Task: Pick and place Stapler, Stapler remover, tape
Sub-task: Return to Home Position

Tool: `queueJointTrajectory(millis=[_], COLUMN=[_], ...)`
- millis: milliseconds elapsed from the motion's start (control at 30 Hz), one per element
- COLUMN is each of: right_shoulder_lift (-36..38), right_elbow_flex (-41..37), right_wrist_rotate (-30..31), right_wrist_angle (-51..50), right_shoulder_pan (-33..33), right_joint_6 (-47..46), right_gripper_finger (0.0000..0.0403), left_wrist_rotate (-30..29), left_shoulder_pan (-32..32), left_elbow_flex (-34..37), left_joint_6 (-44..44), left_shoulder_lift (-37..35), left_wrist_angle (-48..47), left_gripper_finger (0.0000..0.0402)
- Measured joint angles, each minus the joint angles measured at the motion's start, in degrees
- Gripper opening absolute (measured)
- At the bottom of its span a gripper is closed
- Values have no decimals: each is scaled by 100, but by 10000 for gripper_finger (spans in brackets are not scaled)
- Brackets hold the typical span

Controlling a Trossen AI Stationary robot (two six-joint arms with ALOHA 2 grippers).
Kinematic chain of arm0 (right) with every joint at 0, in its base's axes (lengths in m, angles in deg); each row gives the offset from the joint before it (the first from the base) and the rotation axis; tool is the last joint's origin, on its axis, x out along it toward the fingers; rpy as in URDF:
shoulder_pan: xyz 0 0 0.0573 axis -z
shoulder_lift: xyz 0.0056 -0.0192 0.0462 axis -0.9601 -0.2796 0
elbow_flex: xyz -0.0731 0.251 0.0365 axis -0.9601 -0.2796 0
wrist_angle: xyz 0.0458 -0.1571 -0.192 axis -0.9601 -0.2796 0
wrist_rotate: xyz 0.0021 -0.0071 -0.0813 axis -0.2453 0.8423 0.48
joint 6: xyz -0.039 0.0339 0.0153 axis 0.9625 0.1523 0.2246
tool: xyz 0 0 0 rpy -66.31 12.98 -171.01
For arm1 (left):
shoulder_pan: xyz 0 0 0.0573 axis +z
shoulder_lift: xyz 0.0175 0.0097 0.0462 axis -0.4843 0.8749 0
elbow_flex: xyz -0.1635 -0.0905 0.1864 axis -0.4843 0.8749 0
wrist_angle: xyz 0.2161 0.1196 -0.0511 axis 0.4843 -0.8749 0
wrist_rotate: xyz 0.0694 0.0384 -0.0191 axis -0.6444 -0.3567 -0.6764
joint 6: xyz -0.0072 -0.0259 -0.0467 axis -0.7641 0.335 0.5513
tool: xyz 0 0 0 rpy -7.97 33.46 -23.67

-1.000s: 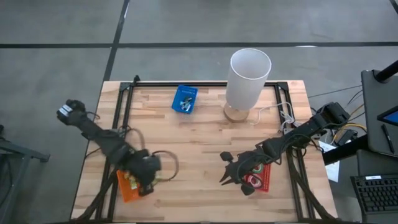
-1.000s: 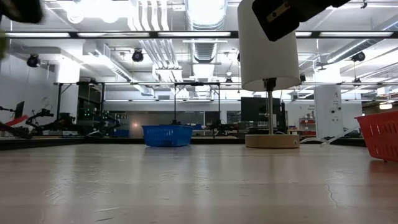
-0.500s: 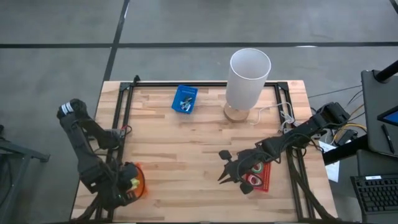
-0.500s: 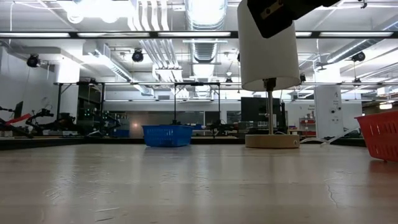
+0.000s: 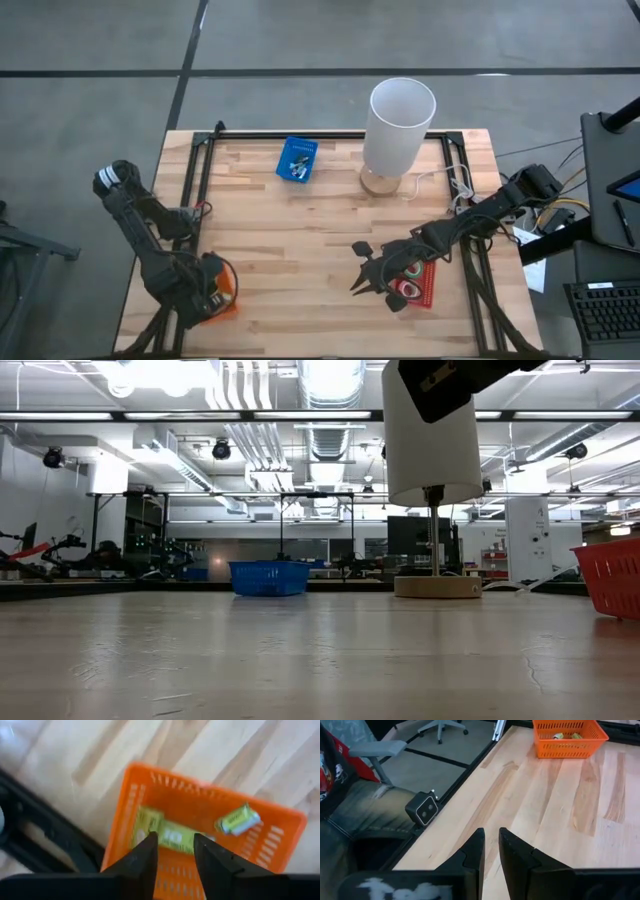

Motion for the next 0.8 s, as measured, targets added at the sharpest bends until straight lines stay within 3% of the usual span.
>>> queueJointTrajectory(millis=[133,233,367,433,533,667,733,800], right_shoulder_lift=[0,0,-13,-15,-17,-20,-20,-20], right_elbow_flex=[-4,-6,-10,-16,-52,-116,-177,-335], right_wrist_rotate=[341,738,1167,1541,2227,2327,2310,2269], right_wrist_angle=[9,7,11,22,24,27,151,569], right_shoulder_pan=[0,0,11,12,37,110,132,175], right_joint_6=[-52,-209,-266,-377,-712,-702,-701,-564], right_gripper_finger=[52,52,52,52,52,49,36,17], left_wrist_rotate=[-700,-1548,-3614,-4240,-4681,-4772,-4211,-3287], left_shoulder_pan=[1,5,33,222,584,1335,1831,2349], left_elbow_flex=[13,-45,49,173,441,1070,1481,1906], left_joint_6=[-143,-326,-826,-1467,-2869,-4996,-6143,-7141], left_shoulder_lift=[-13,-14,-20,-26,-30,-42,-51,-51], left_wrist_angle=[-2,15,473,985,2046,4239,5710,7258], left_gripper_finger=[139,138,126,112,76,16,7,8])
